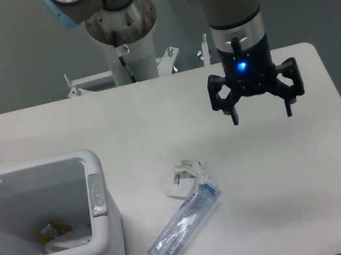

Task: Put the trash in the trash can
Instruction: 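Lower the open gripper toward the crumpled white paper, then descend onto the crumpled white paper and close the gripper on it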

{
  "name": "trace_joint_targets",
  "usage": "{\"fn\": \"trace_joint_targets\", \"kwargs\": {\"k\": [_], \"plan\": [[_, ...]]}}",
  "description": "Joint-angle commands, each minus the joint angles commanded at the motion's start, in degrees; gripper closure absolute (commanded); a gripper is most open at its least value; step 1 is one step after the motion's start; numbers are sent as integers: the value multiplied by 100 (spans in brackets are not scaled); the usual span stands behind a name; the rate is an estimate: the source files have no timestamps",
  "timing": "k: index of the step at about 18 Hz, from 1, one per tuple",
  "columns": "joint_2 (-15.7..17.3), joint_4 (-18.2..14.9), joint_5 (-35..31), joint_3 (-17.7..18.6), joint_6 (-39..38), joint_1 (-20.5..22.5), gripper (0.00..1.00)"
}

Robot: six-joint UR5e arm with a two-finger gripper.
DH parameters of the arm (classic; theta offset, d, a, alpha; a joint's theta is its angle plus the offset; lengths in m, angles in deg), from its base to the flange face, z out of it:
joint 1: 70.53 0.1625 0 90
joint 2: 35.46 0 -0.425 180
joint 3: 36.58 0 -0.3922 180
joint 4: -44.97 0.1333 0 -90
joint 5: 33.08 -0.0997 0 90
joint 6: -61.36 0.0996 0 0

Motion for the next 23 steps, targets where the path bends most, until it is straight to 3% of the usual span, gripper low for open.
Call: {"fn": "trace_joint_targets", "kwargs": {"k": [8, 13, 18, 23], "plan": [[35, 44, 61, 501, -53, -70, 0], [-9, 184, 44, 1080, -194, -245, 0], [-298, 272, 79, 1599, -202, -553, 0], [-843, 703, 141, 1898, -500, -799, 0]]}}
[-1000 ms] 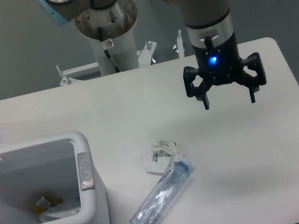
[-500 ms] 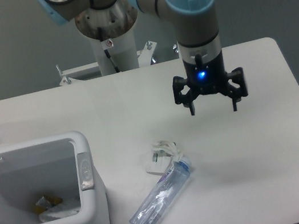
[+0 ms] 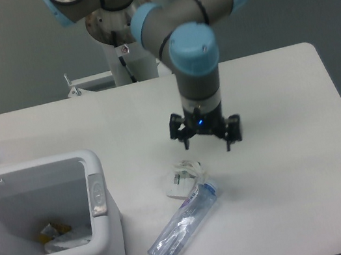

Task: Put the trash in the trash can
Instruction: 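Descend onto the crumpled white paper and close the gripper on it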

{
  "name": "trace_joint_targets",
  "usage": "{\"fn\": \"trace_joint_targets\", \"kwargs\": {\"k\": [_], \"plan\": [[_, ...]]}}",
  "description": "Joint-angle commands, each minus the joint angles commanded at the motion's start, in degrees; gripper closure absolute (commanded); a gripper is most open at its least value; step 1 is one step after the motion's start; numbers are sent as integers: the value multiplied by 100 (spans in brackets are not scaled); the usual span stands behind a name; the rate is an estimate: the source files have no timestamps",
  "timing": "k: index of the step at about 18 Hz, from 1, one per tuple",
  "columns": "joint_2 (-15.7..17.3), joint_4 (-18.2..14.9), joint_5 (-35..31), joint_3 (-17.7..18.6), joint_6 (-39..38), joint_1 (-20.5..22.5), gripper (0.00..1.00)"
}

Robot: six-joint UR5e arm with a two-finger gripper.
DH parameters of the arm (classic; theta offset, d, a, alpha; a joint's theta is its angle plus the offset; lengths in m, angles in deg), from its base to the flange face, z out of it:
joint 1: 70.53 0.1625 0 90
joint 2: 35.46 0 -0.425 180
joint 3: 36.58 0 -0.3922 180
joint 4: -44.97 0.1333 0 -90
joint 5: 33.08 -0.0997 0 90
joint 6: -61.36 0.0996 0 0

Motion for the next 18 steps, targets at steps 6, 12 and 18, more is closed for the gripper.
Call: {"fn": "trace_joint_targets", "kwargs": {"k": [6, 12, 18], "plan": [[-168, 54, -18, 203, -88, -167, 0], [-300, 150, -62, 247, -229, -273, 0], [-405, 282, -332, 238, -212, -282, 13]]}}
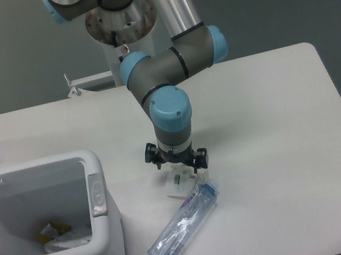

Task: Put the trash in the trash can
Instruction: 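Descend onto the crumpled white paper and close the gripper on it, then lift the paper and carry it over the white trash bin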

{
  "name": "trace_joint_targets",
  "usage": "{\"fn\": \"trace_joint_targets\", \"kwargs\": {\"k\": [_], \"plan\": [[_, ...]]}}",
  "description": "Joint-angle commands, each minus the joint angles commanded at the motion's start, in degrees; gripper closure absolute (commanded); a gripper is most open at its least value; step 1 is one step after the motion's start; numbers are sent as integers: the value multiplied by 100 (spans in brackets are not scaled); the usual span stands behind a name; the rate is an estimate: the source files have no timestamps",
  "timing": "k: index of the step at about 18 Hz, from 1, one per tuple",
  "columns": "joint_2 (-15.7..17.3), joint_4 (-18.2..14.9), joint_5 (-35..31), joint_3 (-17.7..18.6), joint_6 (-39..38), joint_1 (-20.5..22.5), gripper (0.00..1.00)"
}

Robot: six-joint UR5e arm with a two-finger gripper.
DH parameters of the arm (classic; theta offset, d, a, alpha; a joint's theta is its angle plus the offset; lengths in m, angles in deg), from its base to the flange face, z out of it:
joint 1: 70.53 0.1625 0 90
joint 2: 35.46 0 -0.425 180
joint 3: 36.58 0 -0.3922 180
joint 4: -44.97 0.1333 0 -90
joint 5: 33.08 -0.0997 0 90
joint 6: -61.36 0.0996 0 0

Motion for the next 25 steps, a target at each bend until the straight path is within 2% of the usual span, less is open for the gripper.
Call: {"fn": "trace_joint_targets", "kwargs": {"k": [4, 6, 7, 8, 11, 13, 15, 17, 20, 23, 25], "plan": [[0, 9, -230, 0, 35, 0, 51], [9, 9, -221, -35, 35, 0, 75], [17, 0, -221, -87, 44, 0, 93], [26, -9, -221, -114, 61, 0, 100], [79, -52, -221, -193, 166, 44, 100], [201, -96, -230, -193, 516, 88, 100], [455, -175, -187, -141, 1034, 210, 100], [702, -421, -47, -202, 1326, 316, 100], [1167, -632, 725, -500, 1362, 518, 100], [1546, -633, 1656, -851, 899, 641, 100], [1652, -615, 2184, -1307, -100, 642, 100]]}}
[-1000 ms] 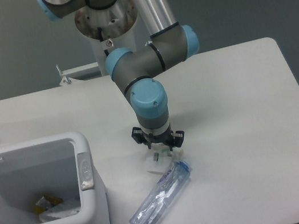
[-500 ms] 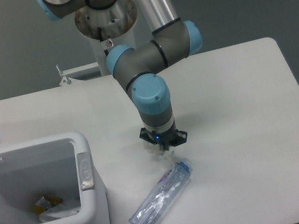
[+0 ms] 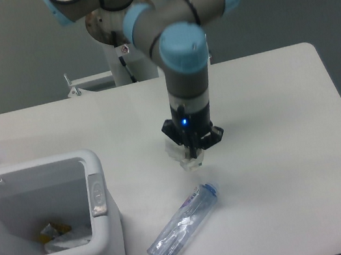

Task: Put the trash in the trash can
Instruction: 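Lift the paper and carry it over the white trash bin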

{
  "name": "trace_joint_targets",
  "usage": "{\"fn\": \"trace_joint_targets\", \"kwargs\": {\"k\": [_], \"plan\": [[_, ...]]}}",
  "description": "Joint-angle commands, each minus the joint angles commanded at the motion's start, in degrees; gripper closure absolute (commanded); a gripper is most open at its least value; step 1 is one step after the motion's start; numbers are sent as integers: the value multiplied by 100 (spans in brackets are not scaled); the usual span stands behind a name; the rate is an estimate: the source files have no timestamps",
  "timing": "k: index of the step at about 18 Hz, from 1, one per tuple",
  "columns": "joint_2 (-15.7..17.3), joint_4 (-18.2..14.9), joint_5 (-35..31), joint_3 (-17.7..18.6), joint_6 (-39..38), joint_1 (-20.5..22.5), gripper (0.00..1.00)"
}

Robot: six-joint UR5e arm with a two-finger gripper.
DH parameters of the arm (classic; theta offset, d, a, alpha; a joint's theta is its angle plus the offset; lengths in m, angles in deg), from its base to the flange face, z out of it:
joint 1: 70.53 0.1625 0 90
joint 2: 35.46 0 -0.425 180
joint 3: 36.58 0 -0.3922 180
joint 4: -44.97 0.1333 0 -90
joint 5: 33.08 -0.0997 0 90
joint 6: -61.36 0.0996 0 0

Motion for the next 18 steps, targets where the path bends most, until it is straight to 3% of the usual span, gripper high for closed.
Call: {"fn": "trace_joint_targets", "kwargs": {"k": [3, 5, 11, 15, 16, 17, 18], "plan": [[-43, 70, 328, -844, -1661, -88, 100], [-61, 289, 415, -1179, -2323, -254, 100], [-96, 457, 451, -1189, -2826, -1089, 100], [-473, 457, 451, -1163, -2774, -1853, 98], [-527, 466, 442, -1137, -2756, -1950, 82], [-562, 466, 433, -1110, -2756, -2047, 79], [-562, 457, 425, -1093, -2765, -2100, 58]]}}
